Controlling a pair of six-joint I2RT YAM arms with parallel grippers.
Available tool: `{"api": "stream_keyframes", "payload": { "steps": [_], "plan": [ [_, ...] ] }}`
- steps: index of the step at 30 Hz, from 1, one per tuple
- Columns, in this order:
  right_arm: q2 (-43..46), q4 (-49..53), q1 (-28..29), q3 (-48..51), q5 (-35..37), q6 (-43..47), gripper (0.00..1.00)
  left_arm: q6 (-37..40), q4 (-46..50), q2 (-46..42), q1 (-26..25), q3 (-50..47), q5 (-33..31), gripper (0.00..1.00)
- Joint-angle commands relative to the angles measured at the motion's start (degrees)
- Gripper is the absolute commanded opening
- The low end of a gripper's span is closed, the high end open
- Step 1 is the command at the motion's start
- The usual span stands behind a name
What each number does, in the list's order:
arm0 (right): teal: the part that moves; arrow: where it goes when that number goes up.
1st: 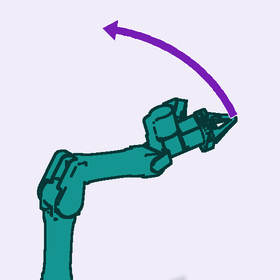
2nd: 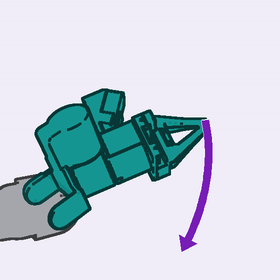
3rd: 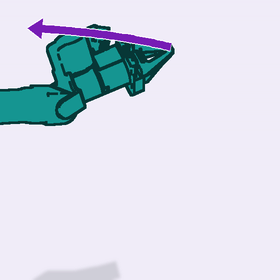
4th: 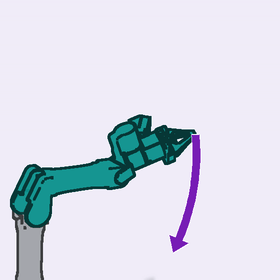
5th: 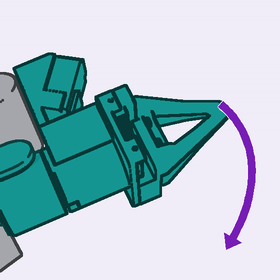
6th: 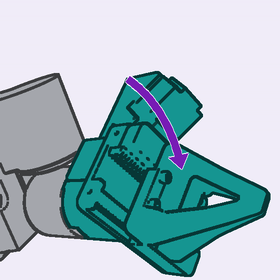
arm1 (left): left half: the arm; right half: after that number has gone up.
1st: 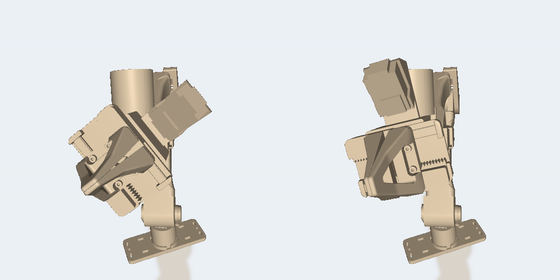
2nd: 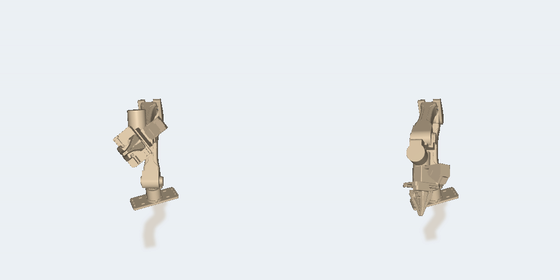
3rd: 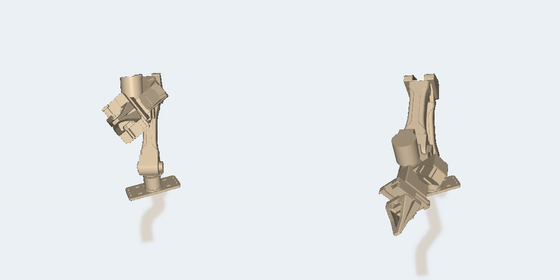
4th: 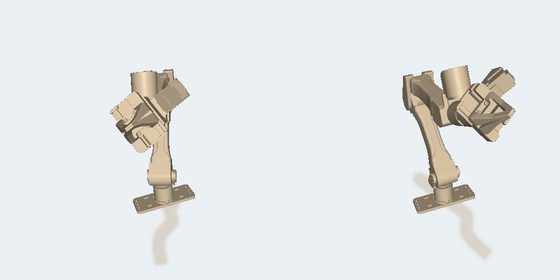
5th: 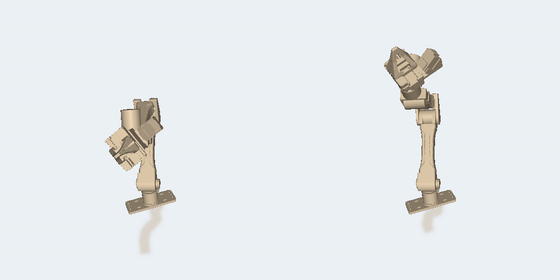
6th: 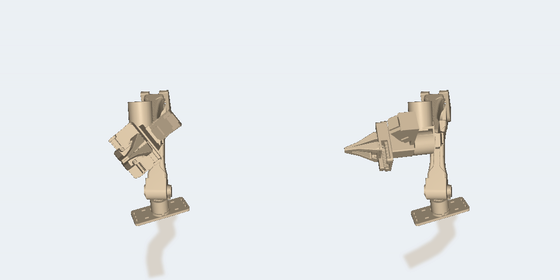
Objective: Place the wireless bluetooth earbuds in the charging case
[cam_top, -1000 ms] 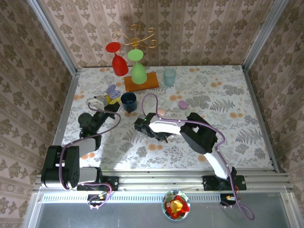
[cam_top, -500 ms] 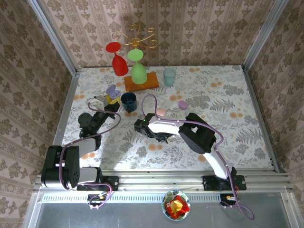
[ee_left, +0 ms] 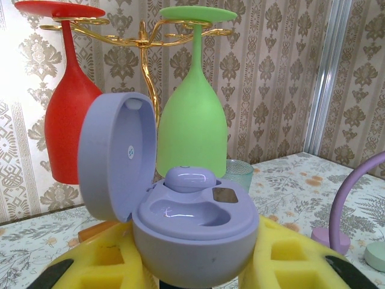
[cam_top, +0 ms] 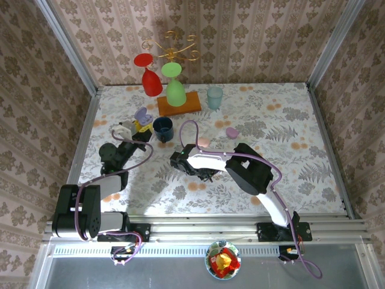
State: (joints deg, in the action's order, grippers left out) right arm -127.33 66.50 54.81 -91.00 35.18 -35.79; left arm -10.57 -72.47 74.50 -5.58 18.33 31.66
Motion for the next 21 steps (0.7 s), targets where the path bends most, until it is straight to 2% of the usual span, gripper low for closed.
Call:
{"api": "stream_keyframes", "payload": {
  "steps": [1,12,17,21],
  "plan": [
    [2.8,-1.7,-0.4,2.1,-1.7,-0.7,0.15,1.9,-1.7,-1.2,-0.4,-0.6,0.6,0.26],
    [19.1,-18.4,-4.5,12.8,-6.6,3.8,0.17,5.3,-1.6,-1.6,-5.1,-1.1,-0.2,0.26],
    [28.1,-26.7,-7.0,17.6,-12.4,6.6,0.18,7.1,-1.6,-0.6,-9.6,-1.3,-0.7,0.26],
    [35.6,-32.9,-10.1,20.8,-21.2,6.3,0.18,8.2,-1.5,1.1,-11.9,-1.3,-1.2,0.26]
  ]
}}
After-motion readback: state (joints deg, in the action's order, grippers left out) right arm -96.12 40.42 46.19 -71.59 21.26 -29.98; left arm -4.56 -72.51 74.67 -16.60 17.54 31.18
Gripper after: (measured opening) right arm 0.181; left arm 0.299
